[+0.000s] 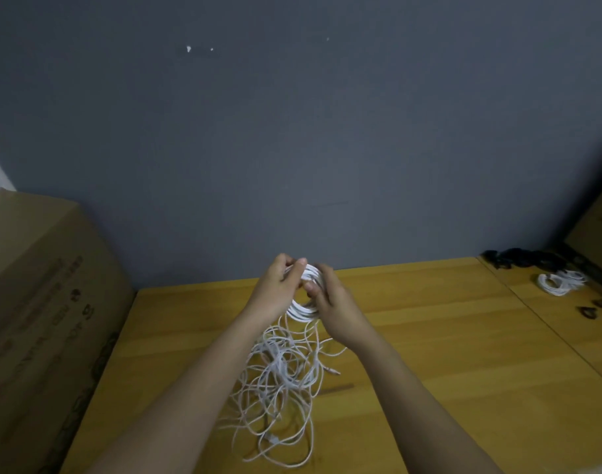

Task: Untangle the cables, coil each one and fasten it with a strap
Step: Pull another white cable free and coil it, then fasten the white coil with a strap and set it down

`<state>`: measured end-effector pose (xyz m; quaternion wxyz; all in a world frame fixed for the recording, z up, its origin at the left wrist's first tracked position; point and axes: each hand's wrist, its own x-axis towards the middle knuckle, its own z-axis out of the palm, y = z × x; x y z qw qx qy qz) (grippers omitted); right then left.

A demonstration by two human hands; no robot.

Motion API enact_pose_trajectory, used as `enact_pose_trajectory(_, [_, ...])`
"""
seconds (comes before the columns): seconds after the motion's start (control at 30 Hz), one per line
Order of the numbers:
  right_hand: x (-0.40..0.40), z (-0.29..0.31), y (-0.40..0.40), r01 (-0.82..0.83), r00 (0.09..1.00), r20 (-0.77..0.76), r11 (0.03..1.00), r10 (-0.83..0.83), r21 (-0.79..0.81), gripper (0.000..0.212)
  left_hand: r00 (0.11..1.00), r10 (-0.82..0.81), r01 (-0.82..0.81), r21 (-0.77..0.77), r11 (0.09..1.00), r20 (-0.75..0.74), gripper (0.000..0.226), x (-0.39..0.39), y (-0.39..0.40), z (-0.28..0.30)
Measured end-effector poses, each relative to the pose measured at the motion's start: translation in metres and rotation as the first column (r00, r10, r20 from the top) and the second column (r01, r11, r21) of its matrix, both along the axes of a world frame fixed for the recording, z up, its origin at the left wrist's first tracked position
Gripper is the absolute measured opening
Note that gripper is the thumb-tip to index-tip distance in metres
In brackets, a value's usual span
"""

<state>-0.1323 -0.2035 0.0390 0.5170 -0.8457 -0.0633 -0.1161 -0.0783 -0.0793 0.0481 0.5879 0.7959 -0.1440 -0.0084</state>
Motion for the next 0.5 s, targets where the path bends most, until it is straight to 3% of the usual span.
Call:
enact_pose_trajectory(0.07, [-0.002,0.003,-0.025,-0.011,1.0,-0.013,0.996,0.01,-0.083,0.028,1.0,-0.007,0.005,-0.074,0.997,-0.027,0.022,-0.003,-0.024,-0.002])
enact_pose_trajectory(0.17, [-0.008,0.009,-0.073,0.113,0.993,0.029,0.983,-0.11,-0.144,0.018,0.998,-0.047,0.04,-0.14,0.989,-0.05,0.021,-0.009,-0.08,0.0])
enact_pose_trajectory(0.5, [-0.096,0.017,-0.262,0.52,0.853,-0.014,0.851,-0.522,-0.074,0.018,0.894,-0.444,0.445,0.01,0.895,-0.057,0.026,-0.061,-0.292,0.016])
